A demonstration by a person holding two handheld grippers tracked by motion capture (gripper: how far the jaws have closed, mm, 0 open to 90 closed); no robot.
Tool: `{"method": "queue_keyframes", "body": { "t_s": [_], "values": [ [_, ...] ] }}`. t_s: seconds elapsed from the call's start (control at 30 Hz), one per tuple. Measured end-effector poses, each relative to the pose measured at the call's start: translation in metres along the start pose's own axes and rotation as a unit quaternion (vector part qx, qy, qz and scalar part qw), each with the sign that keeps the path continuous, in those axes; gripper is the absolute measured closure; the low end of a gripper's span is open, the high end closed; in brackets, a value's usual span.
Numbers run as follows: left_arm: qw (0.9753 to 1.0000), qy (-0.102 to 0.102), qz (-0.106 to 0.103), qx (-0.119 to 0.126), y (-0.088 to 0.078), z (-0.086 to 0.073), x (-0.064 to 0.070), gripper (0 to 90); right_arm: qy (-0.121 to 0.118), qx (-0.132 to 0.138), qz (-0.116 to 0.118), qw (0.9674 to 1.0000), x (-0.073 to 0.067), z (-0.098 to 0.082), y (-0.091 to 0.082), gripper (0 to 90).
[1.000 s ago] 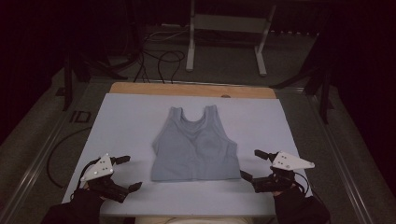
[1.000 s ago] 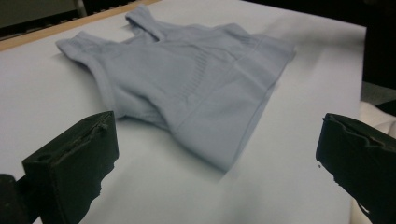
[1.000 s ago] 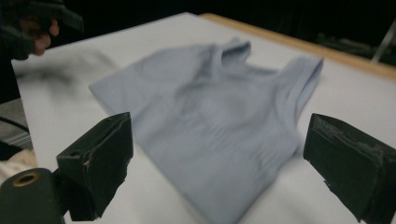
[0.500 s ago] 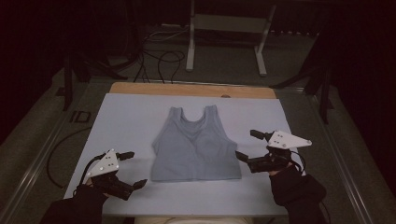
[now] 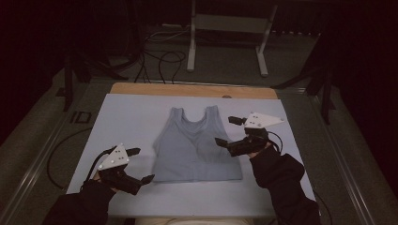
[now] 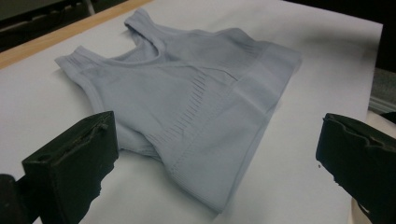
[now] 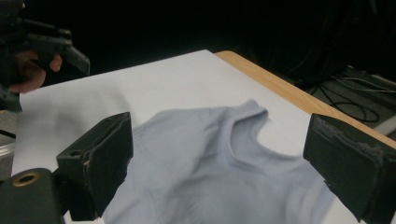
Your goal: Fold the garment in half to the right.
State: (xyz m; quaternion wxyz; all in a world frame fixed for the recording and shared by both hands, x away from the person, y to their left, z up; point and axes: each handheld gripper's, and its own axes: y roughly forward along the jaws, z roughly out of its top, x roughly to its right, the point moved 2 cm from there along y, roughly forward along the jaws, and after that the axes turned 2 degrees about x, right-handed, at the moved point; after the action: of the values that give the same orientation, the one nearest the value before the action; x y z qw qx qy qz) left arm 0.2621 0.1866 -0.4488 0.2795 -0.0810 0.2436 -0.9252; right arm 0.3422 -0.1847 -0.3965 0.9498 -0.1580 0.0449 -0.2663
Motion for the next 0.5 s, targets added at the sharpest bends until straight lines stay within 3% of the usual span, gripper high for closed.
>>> {"method": "queue_keyframes", "body": {
  "t_s": [0.23, 0.27, 0.37, 0.5],
  "values": [
    [0.9998, -0.005, 0.015, -0.01, 0.008, 0.004, 0.0, 0.0, -0.004, -0.006, 0.017, 0.9998, 0.003, 0.013, 0.033, 8.3],
    [0.9996, -0.017, 0.017, -0.014, 0.011, 0.005, 0.0, 0.0, -0.005, -0.006, 0.018, 0.9998, 0.003, 0.015, 0.038, 8.3],
    [0.9993, -0.024, 0.018, -0.023, 0.014, 0.005, 0.0, 0.0, -0.004, -0.008, 0.022, 0.9997, 0.005, 0.018, 0.048, 8.3],
    [0.9981, -0.038, 0.023, -0.044, 0.025, 0.003, 0.001, 0.0, -0.003, -0.019, 0.036, 0.9992, 0.007, 0.022, 0.075, 8.3]
  ]
}}
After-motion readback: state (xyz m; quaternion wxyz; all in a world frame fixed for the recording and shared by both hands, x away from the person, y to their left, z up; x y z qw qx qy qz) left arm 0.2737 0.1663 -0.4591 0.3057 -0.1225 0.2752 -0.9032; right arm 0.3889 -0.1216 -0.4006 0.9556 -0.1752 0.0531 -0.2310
